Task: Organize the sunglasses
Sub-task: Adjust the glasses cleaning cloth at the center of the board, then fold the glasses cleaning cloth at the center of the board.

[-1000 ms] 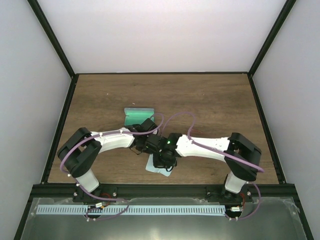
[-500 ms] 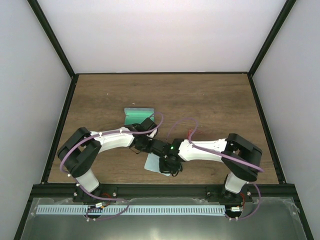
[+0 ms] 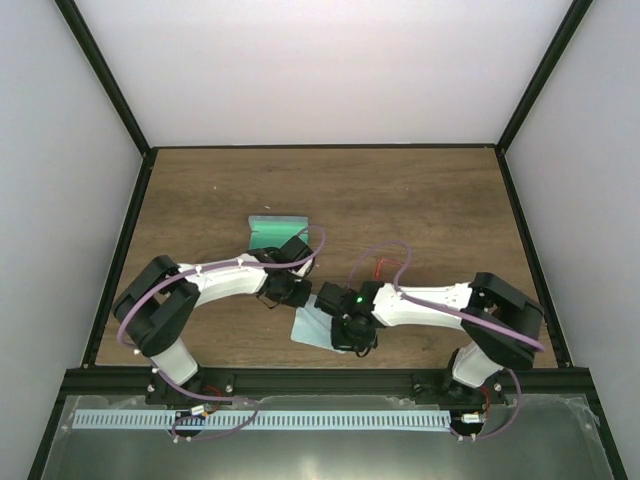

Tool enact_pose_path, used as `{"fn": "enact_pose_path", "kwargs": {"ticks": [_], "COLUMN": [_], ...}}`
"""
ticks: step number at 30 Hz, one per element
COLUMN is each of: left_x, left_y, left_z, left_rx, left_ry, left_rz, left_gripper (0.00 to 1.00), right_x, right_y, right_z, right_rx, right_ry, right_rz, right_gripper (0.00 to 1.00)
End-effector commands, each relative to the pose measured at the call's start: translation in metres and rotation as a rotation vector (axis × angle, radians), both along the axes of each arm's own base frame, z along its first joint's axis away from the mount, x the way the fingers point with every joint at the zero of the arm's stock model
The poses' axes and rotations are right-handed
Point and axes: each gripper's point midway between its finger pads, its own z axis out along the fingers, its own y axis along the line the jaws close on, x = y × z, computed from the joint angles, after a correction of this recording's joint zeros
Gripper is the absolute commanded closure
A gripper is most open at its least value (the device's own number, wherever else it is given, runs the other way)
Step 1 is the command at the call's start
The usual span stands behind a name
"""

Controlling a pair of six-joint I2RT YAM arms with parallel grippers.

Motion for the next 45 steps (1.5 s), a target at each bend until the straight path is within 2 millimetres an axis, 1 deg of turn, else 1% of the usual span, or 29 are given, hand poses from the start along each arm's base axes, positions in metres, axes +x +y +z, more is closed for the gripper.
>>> {"fn": "enact_pose_path", "kwargs": {"ticks": [1,4,6,8,10,12,13,14,16,17,19,20,22,23,26,27,28,29,32,36,43,45], "left_x": [0.000,0.000,0.001,0.002,0.004,0.007,0.009,0.012,0.020,0.024,0.030,0.032,0.032,0.031,0.029,0.028,0.028,0.028,0.027,0.023,0.021,0.021], "left_y": [0.006,0.004,0.003,0.002,0.000,-0.002,-0.003,-0.004,-0.002,0.000,0.005,0.008,0.011,0.012,0.014,0.014,0.014,0.015,0.016,0.019,0.022,0.022], "left_z": [0.013,0.017,0.020,0.024,0.033,0.045,0.052,0.061,0.077,0.083,0.089,0.088,0.079,0.073,0.062,0.062,0.062,0.062,0.060,0.054,0.050,0.049], "left_rx": [0.020,0.010,0.003,-0.007,-0.024,-0.043,-0.052,-0.064,-0.069,-0.070,-0.057,-0.043,-0.017,-0.003,0.015,0.013,0.012,0.012,0.012,0.020,0.018,0.019], "left_ry": [-0.008,-0.013,-0.018,-0.027,-0.043,-0.068,-0.083,-0.106,-0.163,-0.192,-0.239,-0.251,-0.237,-0.222,-0.198,-0.200,-0.203,-0.204,-0.197,-0.181,-0.167,-0.165], "left_rz": [0.003,0.002,0.001,0.000,-0.001,0.000,0.001,0.006,0.028,0.040,0.056,0.063,0.058,0.058,0.057,0.057,0.056,0.055,0.051,0.045,0.046,0.047], "left_gripper": [0.96,0.96,0.96,0.96,0.94,0.89,0.85,0.78,0.64,0.61,0.57,0.54,0.52,0.46,0.14,0.07,0.02,0.00,0.00,0.00,0.00,0.00], "right_x": [0.002,0.009,0.014,0.021,0.030,0.042,0.047,0.056,0.068,0.073,0.083,0.088,0.096,0.099,0.109,0.113,0.115,0.119,0.127,0.131,0.124,0.122], "right_y": [-0.031,-0.027,-0.020,-0.013,-0.006,-0.002,-0.001,0.000,0.000,-0.002,-0.004,-0.004,-0.008,-0.009,-0.011,-0.010,-0.009,-0.008,-0.007,-0.003,-0.009,-0.010], "right_z": [-0.004,0.003,0.009,0.019,0.033,0.045,0.049,0.054,0.058,0.059,0.060,0.059,0.053,0.051,0.045,0.044,0.042,0.041,0.035,0.025,0.008,0.003], "right_rx": [-0.078,-0.065,-0.055,-0.044,-0.023,-0.010,-0.005,0.002,0.004,-0.003,-0.012,-0.014,-0.027,-0.033,-0.043,-0.041,-0.043,-0.044,-0.064,-0.071,-0.097,-0.099], "right_ry": [0.011,-0.006,-0.018,-0.043,-0.085,-0.124,-0.136,-0.149,-0.164,-0.173,-0.185,-0.187,-0.185,-0.183,-0.183,-0.185,-0.185,-0.187,-0.188,-0.173,-0.136,-0.128], "right_rz": [-0.060,-0.053,-0.042,-0.039,-0.044,-0.054,-0.061,-0.076,-0.088,-0.096,-0.105,-0.106,-0.113,-0.114,-0.119,-0.117,-0.114,-0.113,-0.104,-0.094,-0.094,-0.092], "right_gripper": [0.96,0.96,0.96,0.96,0.93,0.88,0.85,0.81,0.71,0.67,0.64,0.64,0.64,0.64,0.64,0.64,0.64,0.64,0.64,0.67,0.70,0.72]}}
